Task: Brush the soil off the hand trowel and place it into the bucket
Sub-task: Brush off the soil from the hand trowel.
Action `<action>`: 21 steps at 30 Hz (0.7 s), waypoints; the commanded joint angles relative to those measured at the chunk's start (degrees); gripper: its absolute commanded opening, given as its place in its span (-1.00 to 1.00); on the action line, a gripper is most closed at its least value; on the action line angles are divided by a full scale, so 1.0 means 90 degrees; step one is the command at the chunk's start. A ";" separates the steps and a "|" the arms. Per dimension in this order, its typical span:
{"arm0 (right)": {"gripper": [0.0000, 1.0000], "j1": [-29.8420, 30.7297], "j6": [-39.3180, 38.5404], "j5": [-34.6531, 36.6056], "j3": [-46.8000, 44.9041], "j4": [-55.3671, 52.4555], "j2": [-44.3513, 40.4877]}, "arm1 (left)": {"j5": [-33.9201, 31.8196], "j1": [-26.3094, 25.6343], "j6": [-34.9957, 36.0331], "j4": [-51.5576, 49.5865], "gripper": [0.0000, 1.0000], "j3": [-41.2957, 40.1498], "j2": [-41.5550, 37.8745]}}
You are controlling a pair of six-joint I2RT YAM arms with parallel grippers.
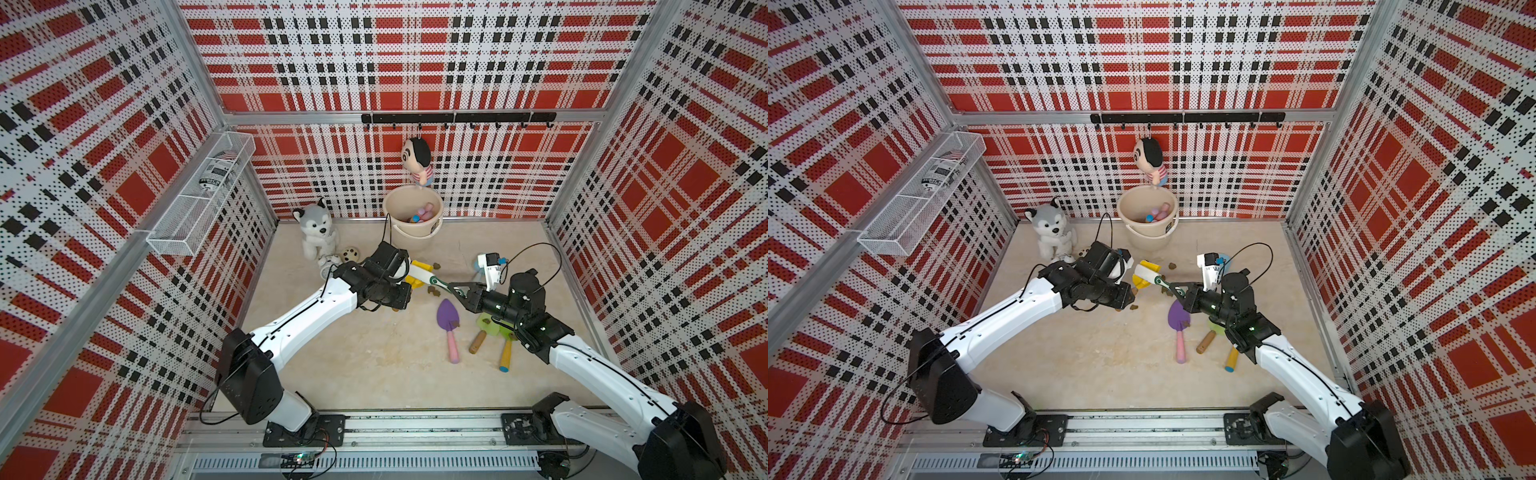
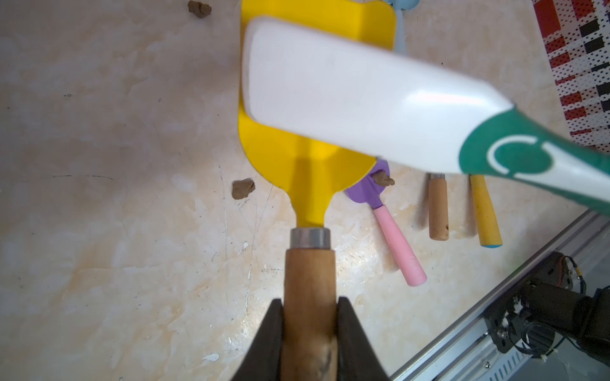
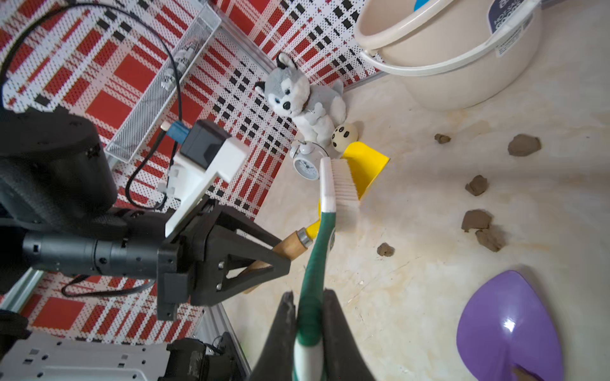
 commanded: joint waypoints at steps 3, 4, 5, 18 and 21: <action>-1.00 -0.0334 0.0431 0.0041 0.0144 0.0339 0.0082 | -0.0141 -0.0049 -0.0045 0.0246 -1.00 0.0110 -0.0080; -1.00 -0.0417 0.0378 0.0124 0.0179 0.0229 0.0053 | -0.0154 -0.0049 -0.0054 0.0249 -1.00 0.0098 -0.0108; -1.00 -0.0516 0.0348 0.0204 0.0227 0.0106 0.0002 | -0.0187 -0.0049 -0.0071 0.0249 -1.00 0.0088 -0.0128; -1.00 -0.1048 -0.0395 0.2746 -0.0031 -0.1359 -0.1964 | -0.0344 -0.0061 -0.1774 0.2323 -1.00 -0.0038 -0.0479; -1.00 -0.1048 -0.0415 0.2774 -0.0063 -0.1541 -0.2104 | -0.0499 0.0001 -0.2657 0.2801 -1.00 0.0316 -0.0256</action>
